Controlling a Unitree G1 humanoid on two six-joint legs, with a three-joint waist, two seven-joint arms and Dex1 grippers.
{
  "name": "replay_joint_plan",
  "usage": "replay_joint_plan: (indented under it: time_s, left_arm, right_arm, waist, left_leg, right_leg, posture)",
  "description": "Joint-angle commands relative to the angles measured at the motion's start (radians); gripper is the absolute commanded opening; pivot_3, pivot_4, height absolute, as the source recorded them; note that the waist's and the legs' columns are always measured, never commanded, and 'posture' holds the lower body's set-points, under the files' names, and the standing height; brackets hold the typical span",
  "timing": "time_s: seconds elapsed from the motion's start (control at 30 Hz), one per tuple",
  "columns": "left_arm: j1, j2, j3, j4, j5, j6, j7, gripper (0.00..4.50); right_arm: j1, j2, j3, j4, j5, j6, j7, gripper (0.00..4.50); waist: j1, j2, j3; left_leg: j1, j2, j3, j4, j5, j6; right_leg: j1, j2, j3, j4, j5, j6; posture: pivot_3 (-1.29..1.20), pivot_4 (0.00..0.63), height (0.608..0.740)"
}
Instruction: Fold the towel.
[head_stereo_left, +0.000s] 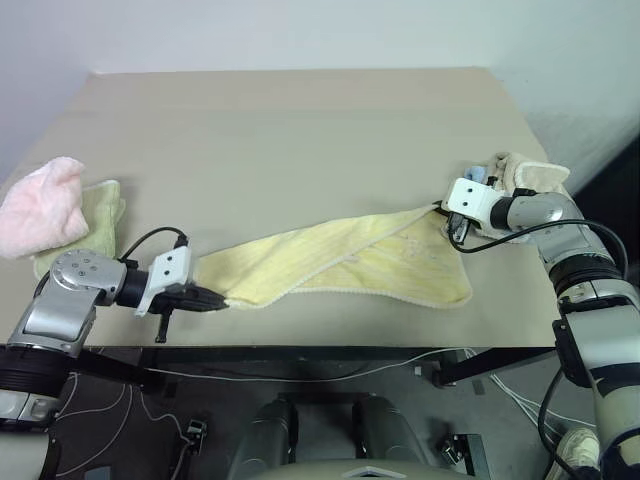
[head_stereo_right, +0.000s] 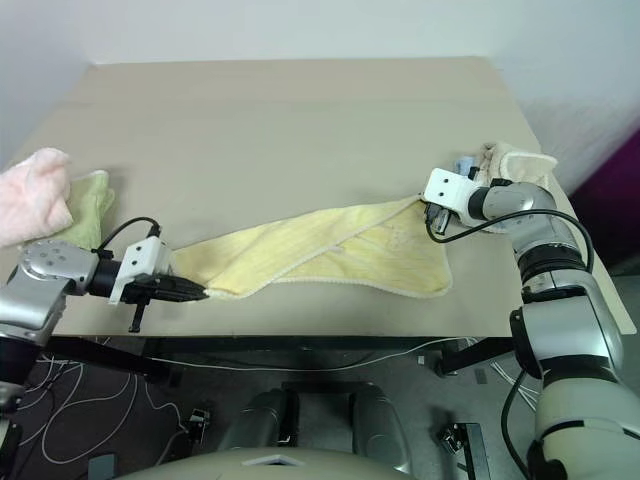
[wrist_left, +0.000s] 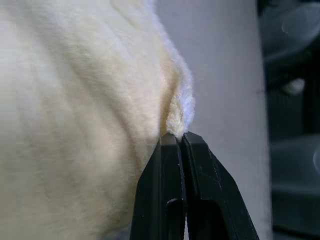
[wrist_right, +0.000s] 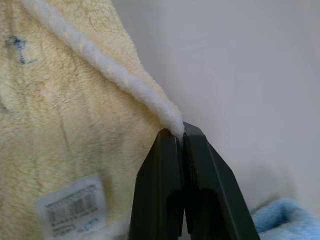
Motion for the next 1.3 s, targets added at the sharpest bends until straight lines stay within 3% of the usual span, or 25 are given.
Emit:
replay_joint_plan:
  time_s: [0.03,0.33,0.47,0.6,0.77,0.93,1.1,1.3]
  left_arm:
    - [-0.093,-0.034,0.111,0.071,-0.057,0.028,0.099,0.00]
    - [-0.506,-0.172,0.246,0.482,-0.007,-0.014,0.533,0.00]
    - [-0.651,-0.194,0.297,0.578,-0.042,-0.016,0.579,0.00]
    - [-0.671,-0.161,0.324,0.598,-0.049,-0.038,0.548,0.00]
    - [-0.525,-0.096,0.356,0.481,-0.123,0.035,0.379,0.00]
    - [-0.254,-0.045,0.336,0.256,-0.161,0.126,0.248,0.00]
    - [-0.017,0.012,0.351,0.079,-0.184,0.216,0.173,0.00]
    - [0.114,0.074,0.332,0.016,-0.170,0.247,0.112,0.00]
  right_arm:
    - [-0.026,-0.040,-0.056,-0.055,0.043,0.001,-0.001,0.01]
    - [-0.168,-0.090,-0.143,-0.112,0.081,0.066,-0.065,0.01]
    - [-0.225,-0.128,-0.178,-0.171,0.114,0.094,-0.034,0.01]
    - [-0.161,-0.172,-0.224,-0.339,0.201,0.163,0.065,0.01]
    - [0.173,-0.233,-0.296,-0.802,0.409,0.416,0.234,0.01]
    - [0.502,-0.251,-0.333,-1.137,0.504,0.596,0.253,0.01]
    - [0.731,-0.268,-0.353,-1.322,0.566,0.718,0.282,0.01]
    - [0.843,-0.332,-0.373,-1.396,0.623,0.785,0.368,0.01]
  waist:
    - [0.001,0.000,0.000]
    - [-0.003,0.000,0.001]
    - [-0.002,0.000,0.001]
    - [-0.003,0.000,0.001]
    - [-0.003,0.000,0.000]
    - [0.001,0.000,0.000]
    - [0.009,0.000,0.000]
    - [0.027,0.000,0.000]
  left_leg:
    - [0.000,0.000,0.000,0.000,0.000,0.000]
    - [-0.002,-0.001,0.000,0.001,0.000,0.000]
    - [-0.003,-0.001,0.001,0.001,0.000,0.000]
    - [-0.005,-0.001,0.002,0.001,0.000,0.000]
    - [-0.005,0.000,0.001,0.000,0.000,0.000]
    - [-0.005,0.000,0.001,0.002,0.000,0.000]
    - [-0.004,0.000,0.001,0.002,0.000,0.000]
    - [-0.002,0.000,0.001,0.002,0.000,0.000]
  right_leg:
    - [0.000,0.000,0.000,0.000,0.000,0.000]
    - [-0.003,0.000,0.000,0.002,0.000,0.000]
    - [-0.005,0.000,0.000,0.002,0.000,0.000]
    - [-0.006,0.000,0.001,0.002,0.000,0.000]
    - [-0.006,-0.001,0.001,0.001,0.000,0.000]
    - [-0.005,-0.002,0.002,0.003,0.000,0.000]
    - [-0.005,-0.002,0.002,0.004,0.000,0.000]
    - [-0.002,-0.003,0.002,0.002,0.000,0.000]
  posture:
    - [0.00,0.150,0.740]
    - [0.00,0.150,0.740]
    - [0.00,0.150,0.740]
    - [0.00,0.150,0.740]
    - [0.00,0.150,0.740]
    - [0.00,0.150,0.740]
    - [0.00,0.150,0.740]
    - [0.00,0.150,0.740]
